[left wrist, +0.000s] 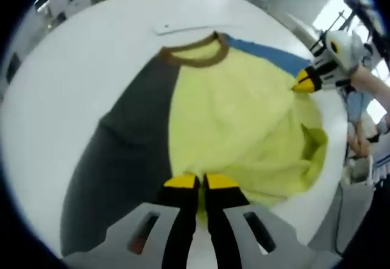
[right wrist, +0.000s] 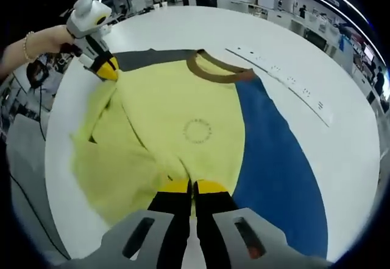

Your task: Fold the garment on the visible template until the final outline fits inside the template.

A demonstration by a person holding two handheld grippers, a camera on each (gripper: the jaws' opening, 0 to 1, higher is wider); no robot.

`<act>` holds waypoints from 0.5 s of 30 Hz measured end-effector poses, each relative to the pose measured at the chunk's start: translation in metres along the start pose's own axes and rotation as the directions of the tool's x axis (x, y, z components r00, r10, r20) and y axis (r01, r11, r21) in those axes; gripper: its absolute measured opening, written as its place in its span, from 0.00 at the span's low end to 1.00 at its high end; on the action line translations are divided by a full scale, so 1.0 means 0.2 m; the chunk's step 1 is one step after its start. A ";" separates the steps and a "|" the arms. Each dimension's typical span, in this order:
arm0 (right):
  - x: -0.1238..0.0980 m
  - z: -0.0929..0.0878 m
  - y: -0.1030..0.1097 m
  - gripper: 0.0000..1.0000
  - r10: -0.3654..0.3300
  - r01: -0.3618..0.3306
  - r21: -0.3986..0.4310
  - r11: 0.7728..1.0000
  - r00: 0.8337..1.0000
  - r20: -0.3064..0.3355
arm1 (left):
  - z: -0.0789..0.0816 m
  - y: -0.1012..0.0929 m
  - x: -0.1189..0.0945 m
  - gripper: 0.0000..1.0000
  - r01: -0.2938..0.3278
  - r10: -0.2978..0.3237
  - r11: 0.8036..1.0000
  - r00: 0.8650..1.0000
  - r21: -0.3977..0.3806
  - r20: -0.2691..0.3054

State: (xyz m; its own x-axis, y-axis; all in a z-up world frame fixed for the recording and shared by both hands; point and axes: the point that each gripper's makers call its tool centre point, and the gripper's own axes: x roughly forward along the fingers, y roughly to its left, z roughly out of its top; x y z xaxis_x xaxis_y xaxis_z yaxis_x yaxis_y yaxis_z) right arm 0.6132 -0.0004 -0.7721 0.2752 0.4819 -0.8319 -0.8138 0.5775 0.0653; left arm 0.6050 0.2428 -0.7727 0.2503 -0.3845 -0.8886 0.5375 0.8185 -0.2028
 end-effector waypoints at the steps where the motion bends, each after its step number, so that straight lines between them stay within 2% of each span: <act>1: 0.00 0.00 0.00 0.02 0.001 -0.001 0.000 1.000 1.000 -0.001 | 0.00 0.00 0.00 0.01 0.000 0.000 1.000 1.000 -0.001 -0.002; 15: 0.03 -0.01 -0.02 0.02 0.007 -0.007 0.003 1.000 1.000 0.001 | -0.01 0.00 0.03 0.01 0.005 -0.006 1.000 1.000 -0.016 -0.014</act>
State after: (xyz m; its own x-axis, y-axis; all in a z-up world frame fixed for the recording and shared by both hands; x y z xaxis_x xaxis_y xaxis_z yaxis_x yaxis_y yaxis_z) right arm 0.6165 -0.0019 -0.7788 0.2701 0.4867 -0.8307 -0.8144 0.5758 0.0725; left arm 0.6048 0.2405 -0.7795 0.2357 -0.3830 -0.8932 0.5255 0.8233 -0.2144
